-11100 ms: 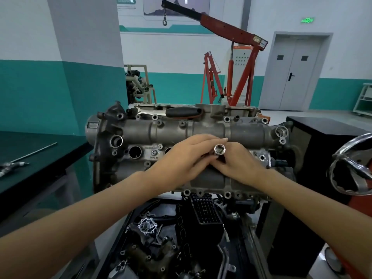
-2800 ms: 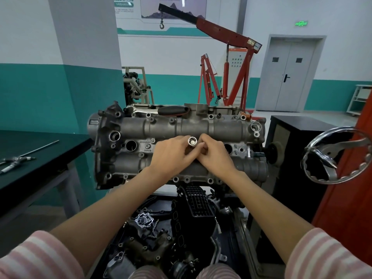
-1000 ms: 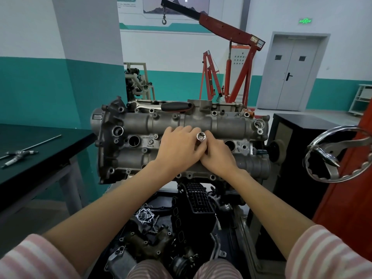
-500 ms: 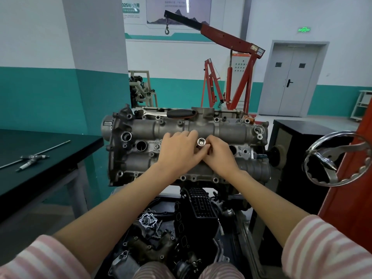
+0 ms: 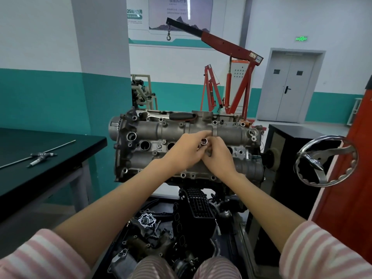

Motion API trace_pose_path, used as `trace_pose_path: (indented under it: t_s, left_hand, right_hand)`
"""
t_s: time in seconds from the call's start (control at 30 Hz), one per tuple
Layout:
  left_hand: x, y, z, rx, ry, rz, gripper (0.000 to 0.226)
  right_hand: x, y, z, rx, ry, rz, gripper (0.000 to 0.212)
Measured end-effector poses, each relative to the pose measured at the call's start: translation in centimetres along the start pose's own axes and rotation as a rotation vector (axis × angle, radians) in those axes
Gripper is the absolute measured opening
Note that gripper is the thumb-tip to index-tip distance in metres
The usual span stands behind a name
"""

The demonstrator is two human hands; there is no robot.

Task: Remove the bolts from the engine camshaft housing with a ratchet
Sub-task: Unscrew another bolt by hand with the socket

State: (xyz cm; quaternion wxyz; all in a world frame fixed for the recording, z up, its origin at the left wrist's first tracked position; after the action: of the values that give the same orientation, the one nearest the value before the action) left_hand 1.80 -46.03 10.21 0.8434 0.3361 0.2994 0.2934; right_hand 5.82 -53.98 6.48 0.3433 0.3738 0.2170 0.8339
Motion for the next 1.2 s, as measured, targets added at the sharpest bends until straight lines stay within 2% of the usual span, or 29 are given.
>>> trace_pose_path:
  t_s: [0.07,0.17,0.27,0.33,0.43,0.5,0.57,0.67,0.73,0.8,0.83,0.9,0.97,1.03,1.1,1.13,1.2]
  left_hand:
    - [0.0,0.5,-0.1,-0.029,-0.007,-0.004,0.043]
    - [0.3,1.5,-0.3,-0.131,0.042,-0.054,0.028]
    - [1.1,2.1,-0.6,-0.230,0.136,-0.055,0.017]
    - [1.1,2.1,-0.7,-0.239,0.143,-0.009,0.015]
    - [1.0,1.9,-0.6,-0.222,0.124,-0.032,0.017]
    - [0.8,1.8,-0.6,-0.213,0.082,-0.083,0.028]
    - [0.5,1.3,-0.7,-0.168,0.037,-0.110,0.041]
    - [-0.2,1.0,-1.2,-0.122,-0.049,-0.075,0.047]
    - [-0.3,1.5,-1.5,-0.150,-0.080,-0.055,0.044]
    - [-0.2,2.2,-1.8,-0.201,-0.061,-0.060,0.031]
    - [0.1,2.6,-1.9,-0.227,-0.025,-0.059,0.024]
    - [0.7,3.0,-1.8,-0.261,0.063,-0.010,0.014]
    - [1.2,3.2,-1.4,-0.266,0.136,0.081,0.020]
    - [1.1,3.2,-1.1,-0.250,0.121,0.138,0.027]
    - [0.5,3.2,-1.1,-0.231,0.036,0.161,0.026]
    - [0.7,3.0,-1.1,-0.224,0.013,0.147,0.024]
    - [1.7,2.3,-1.4,-0.194,0.073,-0.023,0.030]
  right_hand:
    - [0.4,1.0,-0.9,-0.118,-0.007,0.051,0.034]
    - [1.5,1.9,-1.7,-0.244,0.006,0.037,0.042]
    - [1.8,1.1,-1.4,-0.221,-0.082,0.101,0.026]
    - [1.8,0.9,-1.2,-0.215,-0.130,0.150,0.012]
    - [1.8,1.4,-1.3,-0.221,-0.135,0.207,0.011]
    - [2.0,1.8,-1.4,-0.205,-0.100,0.239,0.013]
    - [2.4,1.7,-1.5,-0.166,-0.072,0.292,0.018]
    - [2.9,1.2,-1.8,-0.144,-0.078,0.340,0.025]
    - [3.2,0.7,-1.9,-0.130,-0.105,0.342,0.042]
    - [2.8,0.4,-2.1,-0.130,-0.189,0.341,0.063]
    - [2.6,0.5,-2.3,-0.140,-0.226,0.310,0.066]
    - [2.5,0.8,-2.2,-0.148,-0.240,0.235,0.059]
    - [2.9,1.4,-2.0,-0.115,-0.209,0.137,0.048]
    - [3.5,2.1,-1.3,-0.067,-0.140,0.021,0.033]
    - [4.1,2.6,-0.8,-0.022,-0.064,-0.078,0.009]
    - [4.4,2.9,-0.7,-0.021,-0.031,-0.096,0.004]
    - [4.5,2.4,-0.9,-0.010,0.022,-0.046,0.006]
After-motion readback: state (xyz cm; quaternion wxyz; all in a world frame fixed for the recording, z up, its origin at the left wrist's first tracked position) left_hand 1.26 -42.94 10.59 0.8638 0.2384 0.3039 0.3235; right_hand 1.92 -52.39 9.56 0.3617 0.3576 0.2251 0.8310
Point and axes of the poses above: each hand's wrist, its own z-axis towards the middle knuckle, its own y-axis out of the back of the hand, x = y × z, the point moved 10 cm from there along z, towards the middle knuckle
